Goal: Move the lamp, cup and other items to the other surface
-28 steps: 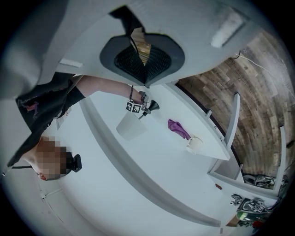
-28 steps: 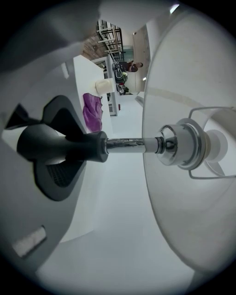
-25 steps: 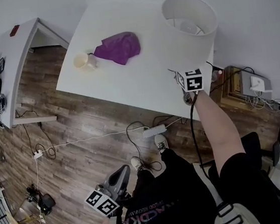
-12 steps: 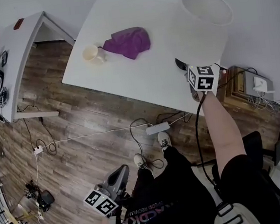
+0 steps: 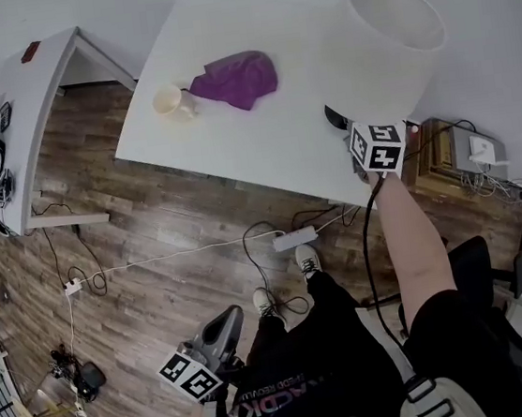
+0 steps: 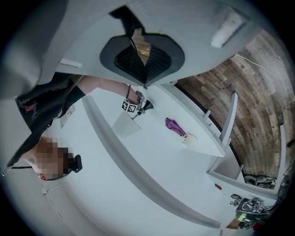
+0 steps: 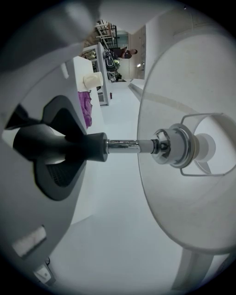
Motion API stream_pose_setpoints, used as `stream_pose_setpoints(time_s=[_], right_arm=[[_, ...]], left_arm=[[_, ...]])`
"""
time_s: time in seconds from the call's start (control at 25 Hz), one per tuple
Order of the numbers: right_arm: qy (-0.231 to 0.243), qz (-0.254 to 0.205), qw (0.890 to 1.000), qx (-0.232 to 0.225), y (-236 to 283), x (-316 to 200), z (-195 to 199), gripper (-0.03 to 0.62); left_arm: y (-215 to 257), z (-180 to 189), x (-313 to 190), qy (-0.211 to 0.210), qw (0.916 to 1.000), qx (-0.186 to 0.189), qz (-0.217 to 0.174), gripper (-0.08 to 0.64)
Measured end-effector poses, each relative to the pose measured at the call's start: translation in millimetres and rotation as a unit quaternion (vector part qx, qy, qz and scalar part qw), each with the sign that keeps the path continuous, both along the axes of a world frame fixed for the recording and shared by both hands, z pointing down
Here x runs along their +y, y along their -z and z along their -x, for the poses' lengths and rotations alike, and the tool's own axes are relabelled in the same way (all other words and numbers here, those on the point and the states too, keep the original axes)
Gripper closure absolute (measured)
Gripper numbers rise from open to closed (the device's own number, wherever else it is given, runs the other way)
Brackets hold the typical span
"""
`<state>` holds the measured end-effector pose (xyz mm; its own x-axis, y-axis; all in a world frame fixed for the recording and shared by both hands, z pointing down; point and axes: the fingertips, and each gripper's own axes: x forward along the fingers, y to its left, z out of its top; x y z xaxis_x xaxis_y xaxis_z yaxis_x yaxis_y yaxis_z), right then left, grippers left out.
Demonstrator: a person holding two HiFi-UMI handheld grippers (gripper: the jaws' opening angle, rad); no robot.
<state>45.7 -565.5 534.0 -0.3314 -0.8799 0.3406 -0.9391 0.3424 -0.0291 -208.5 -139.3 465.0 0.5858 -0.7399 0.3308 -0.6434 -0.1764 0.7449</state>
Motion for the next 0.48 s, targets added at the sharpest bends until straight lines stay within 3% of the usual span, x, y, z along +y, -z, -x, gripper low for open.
stream_pose_setpoints(time_s=[0.48], right_arm=[[-0.039, -0.031, 0.999, -0.009, 45, 27, -15, 0.434]], left_arm=[[11, 16, 7, -0.019, 0.9995, 0.005, -0.024, 0.557]])
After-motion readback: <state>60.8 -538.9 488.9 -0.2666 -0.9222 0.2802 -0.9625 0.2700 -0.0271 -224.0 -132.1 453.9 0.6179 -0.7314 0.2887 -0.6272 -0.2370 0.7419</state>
